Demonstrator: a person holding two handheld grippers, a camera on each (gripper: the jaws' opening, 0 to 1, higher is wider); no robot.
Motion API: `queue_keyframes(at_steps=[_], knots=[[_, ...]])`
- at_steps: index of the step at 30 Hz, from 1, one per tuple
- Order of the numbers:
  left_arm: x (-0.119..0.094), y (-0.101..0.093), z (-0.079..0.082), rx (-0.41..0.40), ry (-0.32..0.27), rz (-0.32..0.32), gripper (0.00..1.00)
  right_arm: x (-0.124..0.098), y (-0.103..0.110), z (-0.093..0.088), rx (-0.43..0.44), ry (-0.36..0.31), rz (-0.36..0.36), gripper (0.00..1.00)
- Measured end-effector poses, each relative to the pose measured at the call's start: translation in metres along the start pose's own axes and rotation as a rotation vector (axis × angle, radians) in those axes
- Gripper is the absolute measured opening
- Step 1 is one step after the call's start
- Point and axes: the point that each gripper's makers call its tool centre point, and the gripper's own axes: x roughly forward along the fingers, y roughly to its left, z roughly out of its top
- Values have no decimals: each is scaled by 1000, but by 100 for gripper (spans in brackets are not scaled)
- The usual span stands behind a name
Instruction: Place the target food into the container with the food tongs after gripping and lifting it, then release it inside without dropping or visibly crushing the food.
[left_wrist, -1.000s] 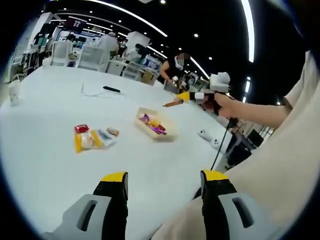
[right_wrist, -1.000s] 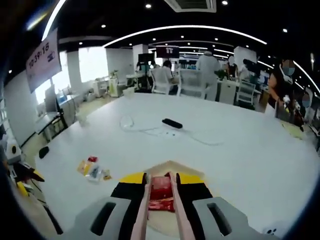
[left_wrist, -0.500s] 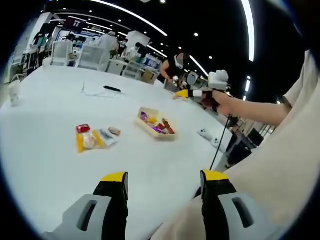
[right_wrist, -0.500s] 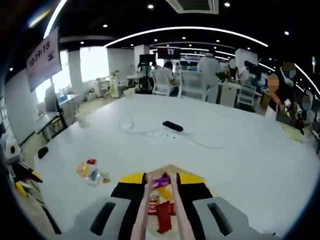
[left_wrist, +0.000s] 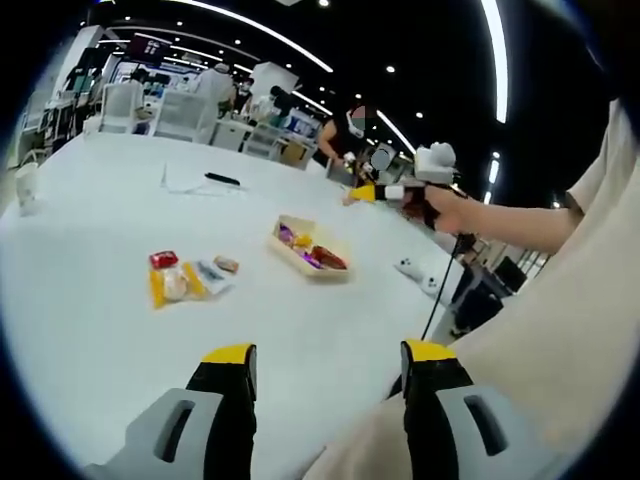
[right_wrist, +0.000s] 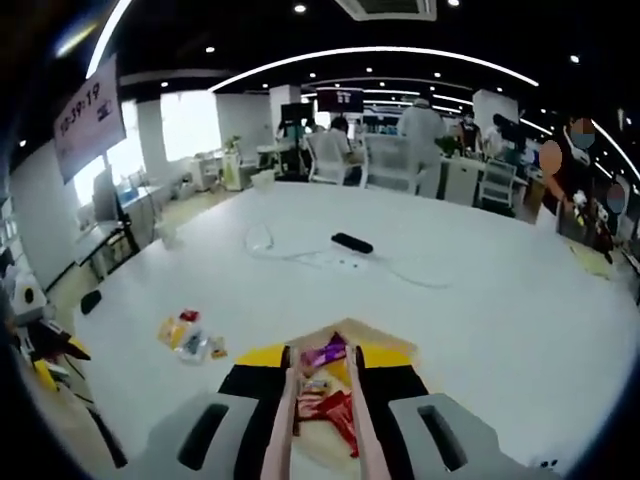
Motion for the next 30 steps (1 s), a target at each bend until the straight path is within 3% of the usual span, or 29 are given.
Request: queue_keyframes(at_steps=[6, 21, 30], knots=[[-1, -1, -2, -4, 0, 4, 58, 6, 15, 3, 26, -23, 43, 26], [-3, 2, -5, -14, -4, 16, 58, 24, 44, 10, -34, 0, 125, 28], [-3, 4, -4, -17, -9, 19, 57, 31, 53, 12, -82, 12, 136, 28]])
